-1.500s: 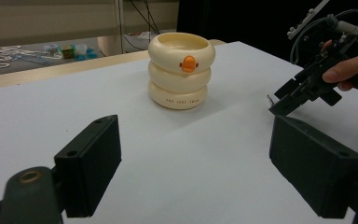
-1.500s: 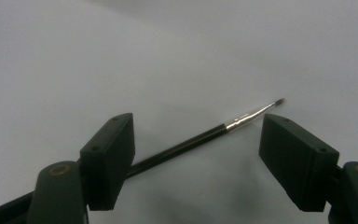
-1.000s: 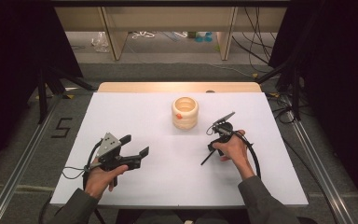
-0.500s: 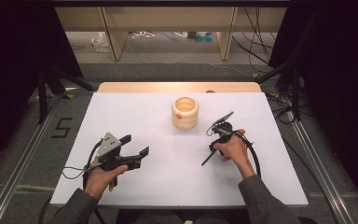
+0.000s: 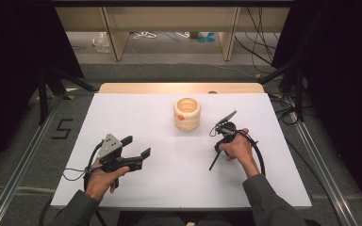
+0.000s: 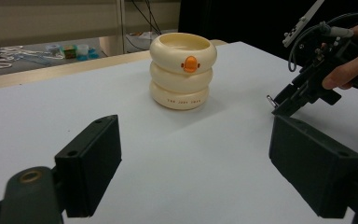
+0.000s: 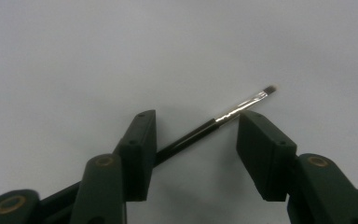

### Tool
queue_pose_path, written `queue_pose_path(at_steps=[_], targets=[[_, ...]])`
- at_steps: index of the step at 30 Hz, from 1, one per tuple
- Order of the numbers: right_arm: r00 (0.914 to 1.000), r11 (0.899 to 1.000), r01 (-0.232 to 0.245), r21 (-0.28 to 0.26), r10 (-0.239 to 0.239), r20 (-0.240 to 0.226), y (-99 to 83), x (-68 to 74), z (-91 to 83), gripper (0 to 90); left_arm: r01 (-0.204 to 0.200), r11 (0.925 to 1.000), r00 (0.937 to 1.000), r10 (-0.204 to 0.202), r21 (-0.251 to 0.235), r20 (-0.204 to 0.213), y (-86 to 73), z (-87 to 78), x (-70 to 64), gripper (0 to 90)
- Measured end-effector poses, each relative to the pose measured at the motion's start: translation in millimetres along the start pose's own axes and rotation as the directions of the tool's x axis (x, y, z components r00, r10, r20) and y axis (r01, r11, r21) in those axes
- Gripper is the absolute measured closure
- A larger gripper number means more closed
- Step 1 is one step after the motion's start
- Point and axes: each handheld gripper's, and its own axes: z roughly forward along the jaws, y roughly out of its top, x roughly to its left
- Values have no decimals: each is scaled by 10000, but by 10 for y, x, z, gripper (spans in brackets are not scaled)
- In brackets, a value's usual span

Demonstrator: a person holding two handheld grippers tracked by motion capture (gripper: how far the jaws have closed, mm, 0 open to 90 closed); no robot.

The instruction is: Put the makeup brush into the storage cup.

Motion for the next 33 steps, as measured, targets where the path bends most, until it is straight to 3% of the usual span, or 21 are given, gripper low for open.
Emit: queue_pose_path(at_steps=[2,3,5,6,7,8,11,12,13,16,17,18,28,30,31,32,33], targets=[[9999,10000,-72,64,73,-106,-1,-10,-8,531,-16,10000,10000,16,-1,-10,1,-2,2,163],[9994,9993,-337,180,339,-92,7,3,-14,547,-7,10000,10000,7,1,-22,1,-2,2,163],[9999,9999,-82,133,83,-84,11,-33,-18,585,27,10000,10000,-28,-8,-28,1,-2,2,163],[9993,9998,20,202,-13,-375,10,-61,-22,603,22,10000,10000,-22,-9,-29,1,-2,2,163],[9993,9999,-80,123,84,-355,8,-62,-16,621,18,10000,10000,-19,-17,-27,2,-3,2,163],[9996,9996,281,-24,-282,-64,11,-91,-8,634,26,10000,10000,-26,-29,-19,2,-3,2,163],[9987,9999,65,105,-59,-508,8,-114,-21,671,51,10000,10000,-51,-47,-7,1,-1,3,163],[9988,9999,71,87,-67,-493,6,-118,-20,683,49,10000,10000,-49,-47,-12,1,-1,3,163],[9998,9999,130,107,-129,-172,7,-117,-21,694,52,10000,10000,-52,-49,-10,1,-1,3,163],[9993,9990,-276,356,284,-231,27,-99,-36,723,46,10000,10000,-46,-66,34,4,-4,6,163],[9994,9989,-232,400,242,-246,29,-106,-38,731,97,9999,9999,-97,-102,49,4,-4,5,163],[9995,9996,136,258,-129,-271,20,-138,-27,736,137,9998,9999,-136,-114,81,5,-3,5,163],[9995,9996,205,214,-200,-252,20,-151,-24,795,177,9998,9998,-176,-126,59,5,-5,3,164],[9995,9991,-141,405,151,-262,33,-133,-37,810,172,9998,9998,-172,-121,58,4,-4,4,164],[9992,9994,267,233,-260,-296,28,-172,-23,818,165,9998,9998,-165,-119,58,5,-5,3,164],[9997,9992,4,396,5,-225,42,-157,-31,826,162,9998,9998,-161,-133,68,5,-4,3,164],[9995,9993,184,340,-175,-273,40,-174,-23,833,163,9998,9999,-162,-114,54,6,-6,2,164]])
